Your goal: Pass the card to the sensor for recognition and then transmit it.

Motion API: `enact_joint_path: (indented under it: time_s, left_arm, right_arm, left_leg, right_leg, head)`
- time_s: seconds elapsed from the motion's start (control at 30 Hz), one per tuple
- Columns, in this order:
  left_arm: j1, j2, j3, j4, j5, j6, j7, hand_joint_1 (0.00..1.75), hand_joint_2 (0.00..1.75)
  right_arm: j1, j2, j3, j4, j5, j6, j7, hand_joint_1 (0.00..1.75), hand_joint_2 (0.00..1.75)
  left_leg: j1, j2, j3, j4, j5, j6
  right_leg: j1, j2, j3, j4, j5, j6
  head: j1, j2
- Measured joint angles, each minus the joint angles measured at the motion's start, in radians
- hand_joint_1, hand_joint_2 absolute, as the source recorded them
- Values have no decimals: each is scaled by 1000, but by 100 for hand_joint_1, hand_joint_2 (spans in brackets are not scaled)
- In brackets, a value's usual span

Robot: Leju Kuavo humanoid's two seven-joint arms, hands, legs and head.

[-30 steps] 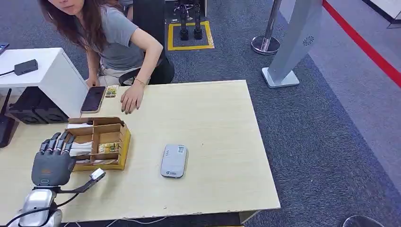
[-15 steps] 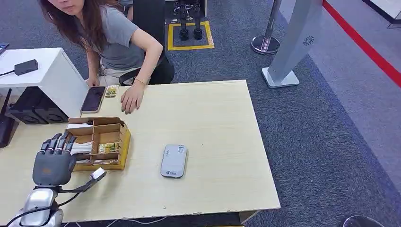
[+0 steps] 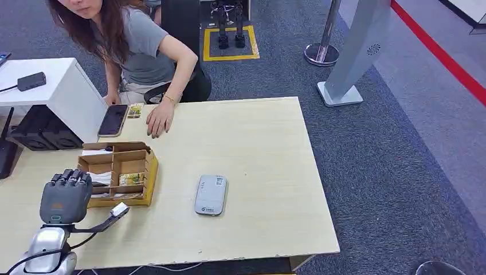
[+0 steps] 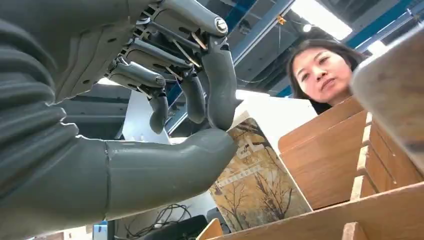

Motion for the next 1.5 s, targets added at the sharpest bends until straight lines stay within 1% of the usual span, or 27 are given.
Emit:
enact_joint_path:
  time_s: [0.03, 0.1, 0.13, 0.17, 0.2, 0.23, 0.37, 0.67, 0.77, 0.87, 0.97, 1.03, 1.13, 1.2, 1.33, 1.5]
  left_arm:
    - [0, 0, 0, 0, 0, 0, 0, 101, 175]
    - [-1, -1, 0, 0, 0, 0, 0, 86, 175]
    - [-2, -1, 0, 0, 0, 0, 0, 82, 175]
    - [-3, -1, 0, 0, 0, -1, 0, 61, 175]
    - [-3, -2, 0, 0, 0, -1, 0, 12, 175]
    - [-3, -2, 0, 0, 0, -2, 0, 0, 175]
    - [-3, -1, 0, -1, 0, -4, -11, 0, 175]
    - [-2, -2, 0, -2, 0, -4, -12, 0, 175]
    - [-3, -3, 0, -2, 0, -11, -12, 0, 175]
    - [-3, -4, 0, -2, 8, -35, -12, 0, 175]
    - [-3, -9, 0, -4, 16, -55, -12, 5, 175]
    - [-3, -10, 0, -4, 18, -61, -12, 10, 175]
    - [-3, -12, 0, -4, 19, -66, -12, 12, 175]
    - [-3, -13, 0, -4, 22, -72, -12, 17, 175]
    - [-5, -13, 0, -4, 53, -87, -15, 17, 175]
    - [-9, -17, 0, -5, 113, -106, -41, 19, 175]
  right_arm:
    - [0, 0, 0, 0, 0, 0, 0, 0, 175]
    - [0, 0, 0, 0, 0, -1, 0, 0, 175]
    - [0, -1, 0, 0, 0, -1, 0, 0, 175]
    - [0, -1, 0, 0, 0, -2, 0, 0, 175]
    - [0, -1, 0, 0, 0, -5, 0, 0, 175]
    - [0, -1, 0, 0, 0, -8, 0, 0, 175]
    - [0, -3, 0, 0, -2, -17, -2, 0, 175]
    - [0, -8, 0, 0, -2, -19, -5, 0, 175]
    - [0, -9, 0, 0, -3, -21, -5, 0, 175]
    - [0, -10, 0, 0, -6, -25, -5, 0, 175]
    - [0, -10, 0, 0, -6, -27, -4, 0, 175]
    - [0, -10, 0, 0, -6, -27, -4, 0, 175]
    - [0, -10, 0, 0, -6, -27, -4, 0, 175]
    - [0, -10, 0, 0, -6, -27, -3, 0, 175]
    - [0, -10, 0, 0, -6, -27, -1, 0, 175]
    - [0, -11, 0, 0, -6, -27, -1, 0, 175]
  left_leg:
    - [0, 0, 0, 0, 0, 0]
    - [0, 0, 0, 0, 0, 0]
    - [0, 0, 0, 0, 0, 0]
    - [0, 0, 0, 0, 0, 0]
    - [0, 0, 0, 0, 0, 0]
    - [0, 0, 0, 0, 0, 0]
    - [0, 0, 0, 0, 0, 0]
    - [0, 0, 0, 0, 0, 0]
    - [0, 0, 0, 0, 0, 0]
    - [0, 0, 0, 0, 0, 0]
    - [0, 0, 0, 0, 0, 0]
    - [0, 0, 0, 0, 0, 0]
    - [0, 0, 0, 0, 0, 0]
    - [0, 0, 0, 0, 0, 0]
    - [0, 0, 0, 0, 0, 0]
    - [0, 0, 0, 0, 0, 0]
  right_leg:
    - [0, 0, 0, 0, 0, 0]
    - [0, 0, 0, 0, 0, 0]
    - [0, 0, 0, 0, 0, 0]
    - [0, 0, 0, 0, 0, 0]
    - [0, 0, 0, 0, 0, 0]
    - [0, 0, 0, 0, 0, 0]
    - [0, 0, 0, 0, 0, 0]
    - [0, 0, 0, 0, 0, 0]
    - [0, 0, 0, 0, 0, 0]
    - [0, 0, 0, 0, 0, 0]
    - [0, 0, 0, 0, 0, 0]
    - [0, 0, 0, 0, 0, 0]
    - [0, 0, 0, 0, 0, 0]
    - [0, 0, 0, 0, 0, 0]
    - [0, 0, 0, 0, 0, 0]
    - [0, 0, 0, 0, 0, 0]
  head:
    - [0, 0]
    - [0, 0]
    - [0, 0]
    - [0, 0]
    - [0, 0]
    - [0, 0]
    - [0, 0]
    - [0, 0]
    - [0, 0]
    - [0, 0]
    - [0, 0]
    - [0, 0]
    - [0, 0]
    - [0, 0]
    - [0, 0]
    - [0, 0]
